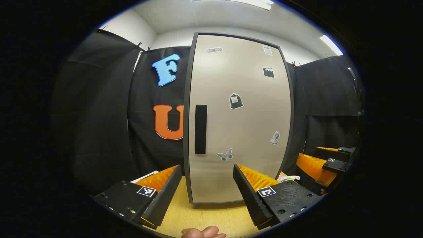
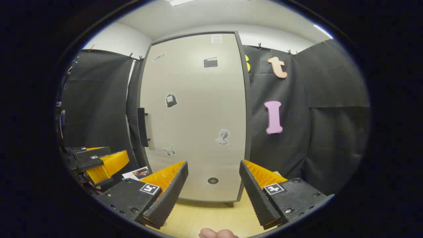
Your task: Open the cabinet door with the right hand, grasp the bottle in the cabinet with the left hand and place it on the coaster, then close the cabinet door with the right hand.
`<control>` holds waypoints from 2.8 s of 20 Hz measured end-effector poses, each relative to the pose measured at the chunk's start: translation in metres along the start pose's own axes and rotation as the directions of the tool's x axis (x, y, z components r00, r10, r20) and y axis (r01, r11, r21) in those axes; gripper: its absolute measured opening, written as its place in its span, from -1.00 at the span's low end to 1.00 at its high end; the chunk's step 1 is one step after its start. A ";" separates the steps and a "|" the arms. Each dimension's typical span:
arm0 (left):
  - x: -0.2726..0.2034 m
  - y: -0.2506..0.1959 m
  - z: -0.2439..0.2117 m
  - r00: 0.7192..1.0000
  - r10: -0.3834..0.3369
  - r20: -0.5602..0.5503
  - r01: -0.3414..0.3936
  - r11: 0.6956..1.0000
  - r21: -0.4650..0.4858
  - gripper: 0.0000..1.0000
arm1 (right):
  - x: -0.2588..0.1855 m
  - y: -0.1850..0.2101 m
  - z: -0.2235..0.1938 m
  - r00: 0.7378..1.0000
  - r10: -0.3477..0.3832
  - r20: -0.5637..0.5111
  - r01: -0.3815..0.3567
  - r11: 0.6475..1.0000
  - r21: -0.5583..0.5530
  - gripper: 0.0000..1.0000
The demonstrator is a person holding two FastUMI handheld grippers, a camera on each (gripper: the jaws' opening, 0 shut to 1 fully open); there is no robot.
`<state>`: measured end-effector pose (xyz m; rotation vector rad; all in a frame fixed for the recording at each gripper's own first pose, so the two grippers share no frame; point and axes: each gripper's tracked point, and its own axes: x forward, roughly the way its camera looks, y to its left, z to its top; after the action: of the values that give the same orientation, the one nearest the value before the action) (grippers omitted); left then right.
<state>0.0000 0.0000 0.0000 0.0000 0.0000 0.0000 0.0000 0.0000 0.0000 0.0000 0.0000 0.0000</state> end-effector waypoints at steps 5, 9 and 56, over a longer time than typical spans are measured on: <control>0.000 -0.002 0.000 1.000 -0.002 0.000 0.002 1.000 0.000 0.90 | 0.000 0.001 0.001 1.000 0.005 0.001 -0.005 1.000 -0.001 1.00; -0.001 -0.001 0.000 1.000 0.001 -0.003 -0.001 1.000 0.001 0.90 | 0.001 0.002 0.000 1.000 0.010 -0.004 -0.010 1.000 -0.002 0.99; -0.206 0.109 -0.005 0.953 0.302 0.016 -0.302 0.949 0.087 0.89 | 0.158 0.241 0.004 0.950 0.311 -0.027 -0.306 0.915 -0.262 0.62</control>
<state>-0.2062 0.1093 -0.0054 0.0887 -0.0027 0.3071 0.1583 0.2406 0.0039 -0.2671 -0.0154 0.3176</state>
